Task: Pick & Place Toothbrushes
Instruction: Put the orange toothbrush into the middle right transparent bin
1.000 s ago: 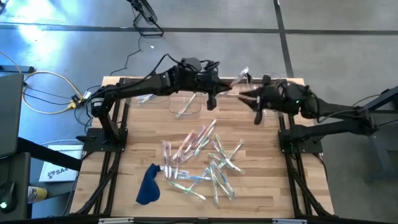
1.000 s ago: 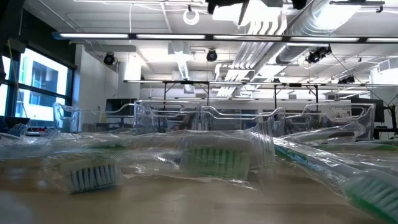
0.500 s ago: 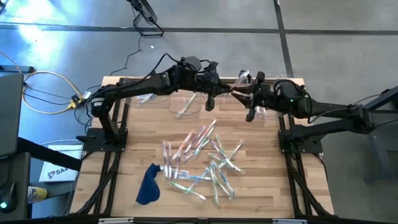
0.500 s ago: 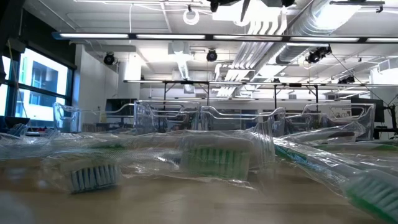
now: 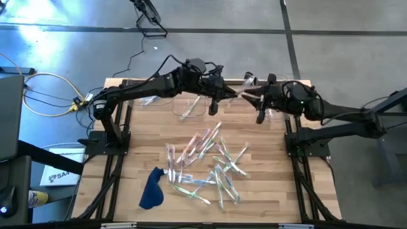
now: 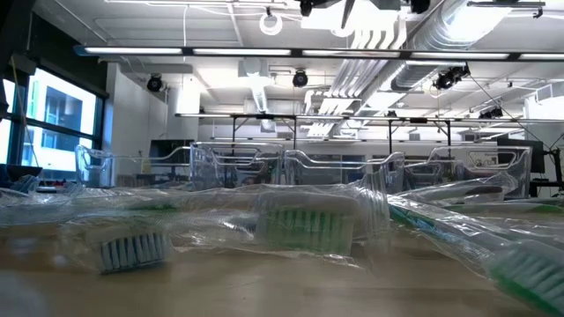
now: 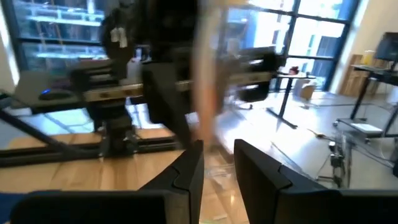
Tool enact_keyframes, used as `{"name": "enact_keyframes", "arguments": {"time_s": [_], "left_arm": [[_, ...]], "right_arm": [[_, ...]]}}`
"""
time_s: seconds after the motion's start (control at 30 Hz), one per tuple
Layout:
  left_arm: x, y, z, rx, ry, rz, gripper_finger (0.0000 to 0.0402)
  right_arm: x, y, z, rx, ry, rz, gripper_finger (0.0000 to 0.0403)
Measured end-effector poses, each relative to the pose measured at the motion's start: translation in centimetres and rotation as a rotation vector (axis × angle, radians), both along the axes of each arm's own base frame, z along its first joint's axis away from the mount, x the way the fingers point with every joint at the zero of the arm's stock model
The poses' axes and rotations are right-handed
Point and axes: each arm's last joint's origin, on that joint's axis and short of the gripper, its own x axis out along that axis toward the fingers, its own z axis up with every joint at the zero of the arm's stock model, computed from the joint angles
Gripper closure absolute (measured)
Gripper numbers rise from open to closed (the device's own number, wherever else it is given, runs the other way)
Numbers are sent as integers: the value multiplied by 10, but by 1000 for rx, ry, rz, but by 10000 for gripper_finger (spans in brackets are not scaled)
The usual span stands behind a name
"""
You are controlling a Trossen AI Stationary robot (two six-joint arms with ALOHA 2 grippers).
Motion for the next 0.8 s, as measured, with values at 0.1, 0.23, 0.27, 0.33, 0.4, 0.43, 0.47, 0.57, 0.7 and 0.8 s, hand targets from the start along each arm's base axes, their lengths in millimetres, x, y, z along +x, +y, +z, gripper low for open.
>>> {"name": "enact_keyframes", "arguments": {"time_s": [0.1,0.23,0.27,0.33,0.4,0.43,0.47,0.57,0.7,0.8], "left_arm": [[0,-1,0,12,-1,-18,391],[0,-1,0,16,-5,-23,391],[1,-2,0,16,-7,-25,391],[1,-3,2,19,-19,-27,391],[3,-6,1,22,-29,-34,391],[4,-6,1,24,-37,-35,391],[5,-7,0,24,-37,-37,391],[7,-9,0,26,-49,-39,391],[7,-12,1,27,-53,-37,391],[7,-12,2,28,-57,-36,391]], "right_arm": [[-3,1,4,-8,-28,4,321],[-3,1,7,-17,-56,26,321],[-2,2,7,-19,-58,47,321],[0,3,5,-17,-48,101,321],[1,4,4,-12,-33,127,321],[2,4,3,-11,-31,127,321],[4,3,2,-10,-28,127,321],[4,3,3,-10,-33,108,321],[4,3,5,-16,-52,119,321],[4,3,6,-17,-64,119,321]]}}
